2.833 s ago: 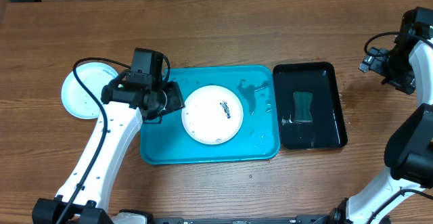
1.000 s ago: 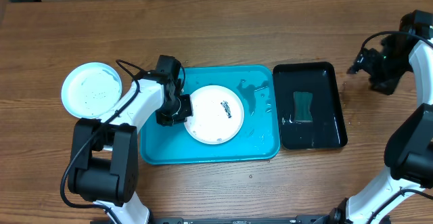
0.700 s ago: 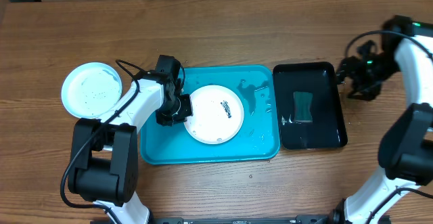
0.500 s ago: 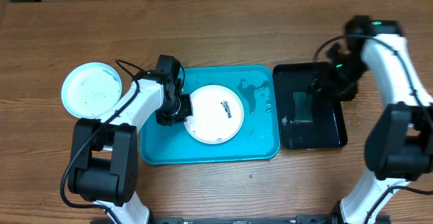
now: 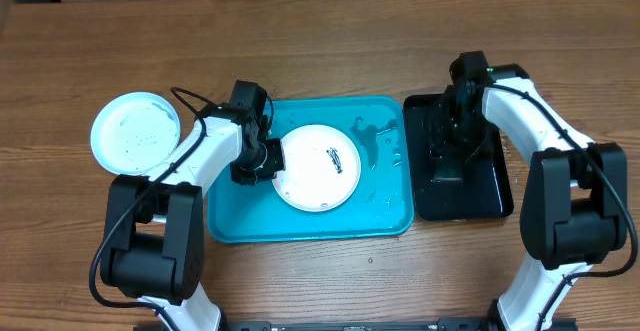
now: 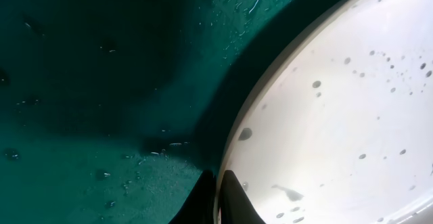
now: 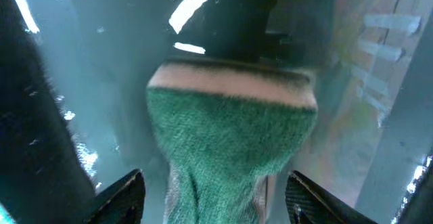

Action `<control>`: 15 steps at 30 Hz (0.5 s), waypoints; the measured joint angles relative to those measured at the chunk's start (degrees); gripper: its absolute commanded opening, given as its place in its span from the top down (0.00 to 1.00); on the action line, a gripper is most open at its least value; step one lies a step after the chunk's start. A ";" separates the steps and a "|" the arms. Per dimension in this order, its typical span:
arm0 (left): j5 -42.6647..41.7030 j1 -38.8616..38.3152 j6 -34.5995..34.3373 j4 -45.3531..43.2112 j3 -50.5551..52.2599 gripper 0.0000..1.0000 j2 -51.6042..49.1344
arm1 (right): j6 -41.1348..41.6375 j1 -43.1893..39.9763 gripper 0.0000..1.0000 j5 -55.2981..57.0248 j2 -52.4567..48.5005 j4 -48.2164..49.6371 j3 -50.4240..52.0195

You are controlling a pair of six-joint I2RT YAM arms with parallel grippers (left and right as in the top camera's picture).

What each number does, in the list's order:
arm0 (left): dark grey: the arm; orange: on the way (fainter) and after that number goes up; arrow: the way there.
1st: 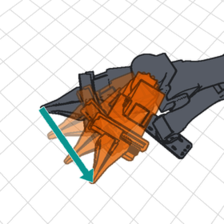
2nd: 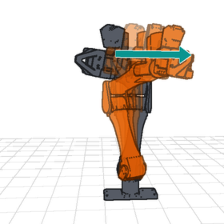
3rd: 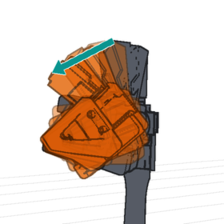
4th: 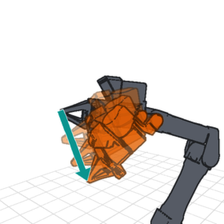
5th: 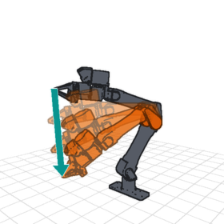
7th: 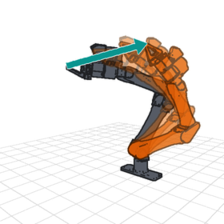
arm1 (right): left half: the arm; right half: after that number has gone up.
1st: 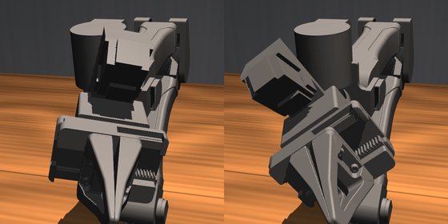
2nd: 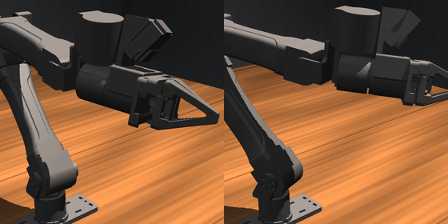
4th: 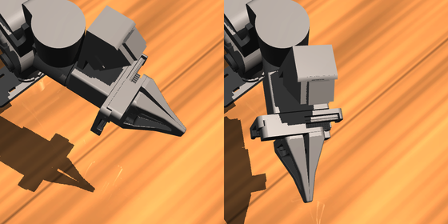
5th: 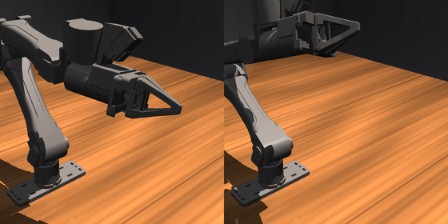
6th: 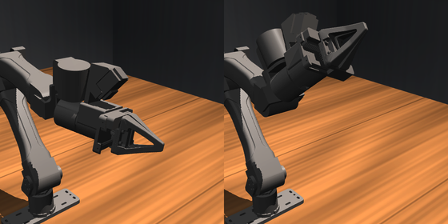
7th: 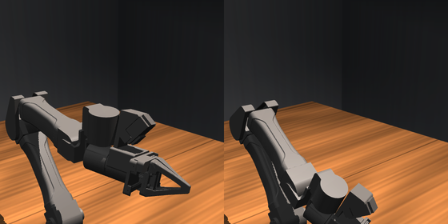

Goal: Clean dirty plates on tray and stack at the side
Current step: 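Reach the right gripper into the black tray and grasp the green sponge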

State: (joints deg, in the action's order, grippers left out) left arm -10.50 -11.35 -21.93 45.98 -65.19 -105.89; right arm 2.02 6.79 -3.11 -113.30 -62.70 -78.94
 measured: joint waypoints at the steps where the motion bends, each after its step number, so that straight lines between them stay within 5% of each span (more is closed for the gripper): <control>1: 0.00 0.00 0.00 0.02 0.00 0.95 0.00 | 0.31 0.00 0.38 0.15 0.02 0.79 0.57; 4: 0.00 0.00 0.00 -0.02 0.00 0.94 0.00 | 1.25 0.00 0.52 0.52 0.02 2.21 1.77; 8: 0.00 0.00 0.00 -0.13 0.00 0.93 0.00 | 2.12 0.00 0.93 0.57 0.00 2.93 2.27; 15: 0.02 0.00 -0.15 -0.42 0.00 0.83 0.00 | 2.40 0.00 0.96 0.59 0.00 -0.57 0.68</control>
State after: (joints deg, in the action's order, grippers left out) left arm -10.48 -11.35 -22.09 45.56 -65.19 -105.89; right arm 4.43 6.79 -2.52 -113.30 -63.26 -78.26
